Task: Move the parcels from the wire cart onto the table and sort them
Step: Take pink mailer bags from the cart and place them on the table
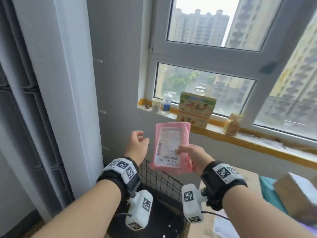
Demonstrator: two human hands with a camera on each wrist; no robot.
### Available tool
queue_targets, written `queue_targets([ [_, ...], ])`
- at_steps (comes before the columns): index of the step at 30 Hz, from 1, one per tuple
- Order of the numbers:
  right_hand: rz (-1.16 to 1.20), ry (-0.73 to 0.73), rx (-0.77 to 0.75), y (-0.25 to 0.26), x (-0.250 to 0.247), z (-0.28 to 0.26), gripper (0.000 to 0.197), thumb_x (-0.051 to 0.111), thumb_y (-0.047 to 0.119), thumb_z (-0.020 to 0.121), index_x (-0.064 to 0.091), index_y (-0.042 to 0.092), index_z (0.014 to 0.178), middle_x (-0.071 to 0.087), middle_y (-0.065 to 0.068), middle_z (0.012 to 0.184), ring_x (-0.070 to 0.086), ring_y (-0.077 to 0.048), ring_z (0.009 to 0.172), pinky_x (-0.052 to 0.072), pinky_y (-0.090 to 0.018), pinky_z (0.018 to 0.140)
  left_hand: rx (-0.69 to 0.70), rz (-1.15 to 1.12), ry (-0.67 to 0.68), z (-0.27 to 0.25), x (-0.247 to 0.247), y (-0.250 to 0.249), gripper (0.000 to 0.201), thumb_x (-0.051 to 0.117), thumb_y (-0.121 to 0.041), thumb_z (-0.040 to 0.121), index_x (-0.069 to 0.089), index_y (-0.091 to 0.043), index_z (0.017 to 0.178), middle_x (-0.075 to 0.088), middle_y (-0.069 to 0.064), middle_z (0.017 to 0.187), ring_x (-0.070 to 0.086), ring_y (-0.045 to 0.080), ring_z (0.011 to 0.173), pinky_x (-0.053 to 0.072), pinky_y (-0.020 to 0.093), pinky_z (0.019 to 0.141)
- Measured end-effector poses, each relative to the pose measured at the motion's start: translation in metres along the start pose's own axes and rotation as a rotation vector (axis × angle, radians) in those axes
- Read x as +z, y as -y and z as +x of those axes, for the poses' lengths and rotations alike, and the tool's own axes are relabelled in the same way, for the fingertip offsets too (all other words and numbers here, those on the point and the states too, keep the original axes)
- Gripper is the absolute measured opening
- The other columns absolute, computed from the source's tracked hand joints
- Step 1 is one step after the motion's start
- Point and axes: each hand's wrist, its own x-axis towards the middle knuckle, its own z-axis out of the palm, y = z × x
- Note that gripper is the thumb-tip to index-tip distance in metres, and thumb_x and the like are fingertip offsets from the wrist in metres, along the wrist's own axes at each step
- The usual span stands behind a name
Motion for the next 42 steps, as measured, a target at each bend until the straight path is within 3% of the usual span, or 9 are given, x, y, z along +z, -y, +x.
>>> queue_targets([
  [2,-0.154,-0.077,-0.102,0.007,-0.027,-0.029,0.037,0.065,0.002,0.077,0.057,0.005,0.114,0.068,-0.009,0.099,0.070,-0.023,0.083,0.060,-0.033,0.066,0.097,0.078,0.073,-0.008,0.019,-0.027,0.062,0.063,-0.019,0.087,0.031,-0.025,0.140,0.041,-0.001,0.134,0.047,0.016,0.114,0.044,0.035,0.091],
  [7,-0.491,-0.251,-0.235,0.014,-0.089,-0.080,0.046,0.070,0.006,0.069,0.056,0.021,0.111,0.064,0.002,0.098,0.065,-0.015,0.089,0.058,-0.030,0.078,0.319,0.287,0.342,-0.046,0.074,-0.098,0.097,0.072,0.000,0.065,0.028,-0.035,0.144,0.023,0.003,0.151,0.032,0.026,0.135,0.040,0.043,0.106],
  [12,-0.619,-0.386,-0.268,0.015,-0.151,-0.117,0.048,0.067,0.007,0.067,0.058,0.029,0.109,0.063,0.007,0.095,0.062,-0.012,0.087,0.058,-0.031,0.080,0.569,0.600,0.496,-0.080,0.140,-0.143,0.090,0.080,-0.029,0.051,0.044,-0.037,0.133,0.055,-0.003,0.125,0.052,0.019,0.116,0.045,0.039,0.100],
  [18,-0.775,-0.598,-0.286,0.007,-0.240,-0.153,0.052,0.064,0.011,0.071,0.059,0.034,0.117,0.060,0.006,0.112,0.053,-0.017,0.111,0.037,-0.052,0.106,0.504,0.361,0.645,-0.115,0.219,-0.170,0.059,0.088,-0.032,0.056,0.057,-0.025,0.106,0.065,-0.006,0.094,0.062,0.010,0.085,0.050,0.023,0.066],
  [23,-0.586,-0.944,-0.397,-0.009,-0.337,-0.173,0.077,0.067,0.021,0.077,0.030,0.026,0.144,0.038,-0.001,0.140,0.035,-0.021,0.132,0.028,-0.047,0.114,0.181,-0.052,0.624,-0.145,0.305,-0.191,0.032,0.079,-0.027,0.074,0.059,-0.018,0.097,0.069,0.009,0.097,0.066,0.020,0.086,0.059,0.042,0.075],
  [26,-0.253,-0.815,-0.282,-0.023,-0.393,-0.187,0.080,0.067,0.032,0.086,0.020,0.017,0.149,0.043,-0.006,0.135,0.046,-0.020,0.120,0.040,-0.028,0.093,-0.075,-0.268,0.703,-0.175,0.362,-0.203,0.032,0.073,-0.030,0.079,0.061,-0.015,0.104,0.070,0.014,0.105,0.068,0.026,0.092,0.059,0.038,0.070],
  [30,0.171,-0.609,-0.166,-0.053,-0.460,-0.179,0.075,0.069,0.044,0.083,0.033,0.013,0.141,0.060,-0.008,0.122,0.065,-0.022,0.101,0.055,-0.040,0.086,-0.233,-0.342,0.829,-0.228,0.445,-0.214,0.042,0.068,-0.036,0.083,0.057,-0.009,0.113,0.069,0.016,0.106,0.069,0.028,0.093,0.058,0.036,0.077],
  [37,0.248,-0.657,-0.036,-0.099,-0.567,-0.184,0.043,0.065,0.023,0.090,0.049,0.006,0.126,0.065,-0.012,0.109,0.067,-0.023,0.082,0.053,-0.029,0.055,0.003,-0.047,0.803,-0.258,0.542,-0.210,0.054,0.068,-0.045,0.081,0.055,-0.008,0.118,0.063,0.007,0.111,0.061,0.019,0.096,0.052,0.031,0.073],
  [42,0.197,-0.430,0.224,-0.127,-0.570,-0.171,0.025,0.058,0.018,0.093,0.052,0.006,0.114,0.067,-0.014,0.106,0.066,-0.027,0.087,0.053,-0.034,0.067,-0.095,0.060,0.682,-0.239,0.547,-0.190,0.049,0.066,-0.050,0.082,0.055,-0.013,0.113,0.062,0.006,0.107,0.061,0.022,0.096,0.054,0.041,0.084],
])
